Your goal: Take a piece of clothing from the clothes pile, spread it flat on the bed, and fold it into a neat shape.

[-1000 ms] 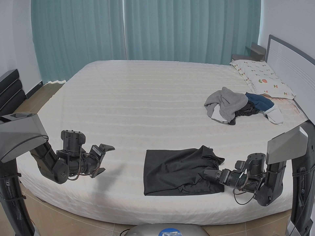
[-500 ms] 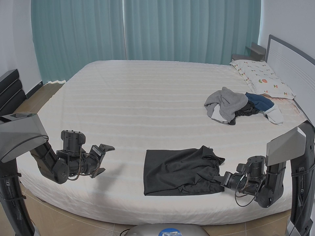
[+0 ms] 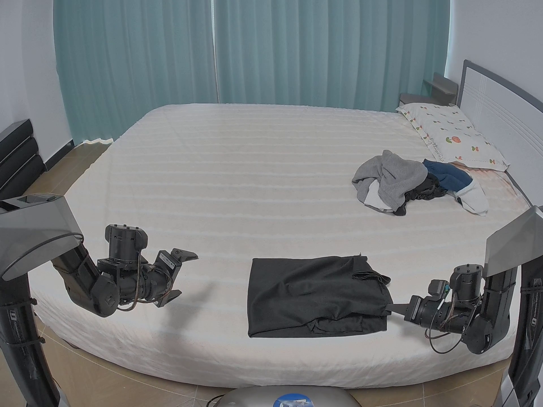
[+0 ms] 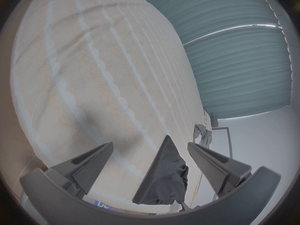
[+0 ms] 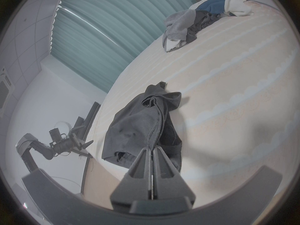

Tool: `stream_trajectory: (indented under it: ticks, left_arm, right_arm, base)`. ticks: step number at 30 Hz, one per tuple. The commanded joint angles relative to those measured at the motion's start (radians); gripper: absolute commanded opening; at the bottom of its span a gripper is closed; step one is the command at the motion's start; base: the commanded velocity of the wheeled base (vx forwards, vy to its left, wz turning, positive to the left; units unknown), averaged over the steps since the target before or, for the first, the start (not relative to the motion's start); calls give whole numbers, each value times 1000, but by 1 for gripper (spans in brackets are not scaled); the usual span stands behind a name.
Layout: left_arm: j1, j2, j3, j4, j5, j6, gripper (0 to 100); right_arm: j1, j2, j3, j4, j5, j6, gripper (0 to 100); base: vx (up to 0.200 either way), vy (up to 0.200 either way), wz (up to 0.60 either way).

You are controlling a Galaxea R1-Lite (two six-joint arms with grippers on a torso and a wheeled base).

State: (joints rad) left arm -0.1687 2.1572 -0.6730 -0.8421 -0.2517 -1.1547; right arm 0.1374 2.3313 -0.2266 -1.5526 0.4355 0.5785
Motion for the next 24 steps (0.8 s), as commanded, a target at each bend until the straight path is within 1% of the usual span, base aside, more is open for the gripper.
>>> stream_trajectory:
  ticks: [1,6,12,18,19,24]
  left_arm:
    - [0,1,0,0,0,0,100]
    - [0,1,0,0,0,0,100]
    - [0,1,1,0,0,-2,100]
    - [0,1,0,-2,0,-2,100]
    - [0,1,-2,-2,2,-2,100]
    - [9,-5,-4,-6,11,-13,100]
  right_arm:
    - [-39,-7,23,-12,31,-26,0]
    - [-64,13,23,-11,38,-54,0]
    - [-78,80,32,-12,38,-149,0]
    - [-79,88,30,-14,38,-169,0]
    - [-79,83,26,-15,38,-169,100]
    - [-93,14,15,-15,42,-154,100]
  base:
    - [0,0,0]
    - [0,0,0]
    - [0,0,0]
    - [0,0,0]
    - [0,0,0]
    - [0,0,0]
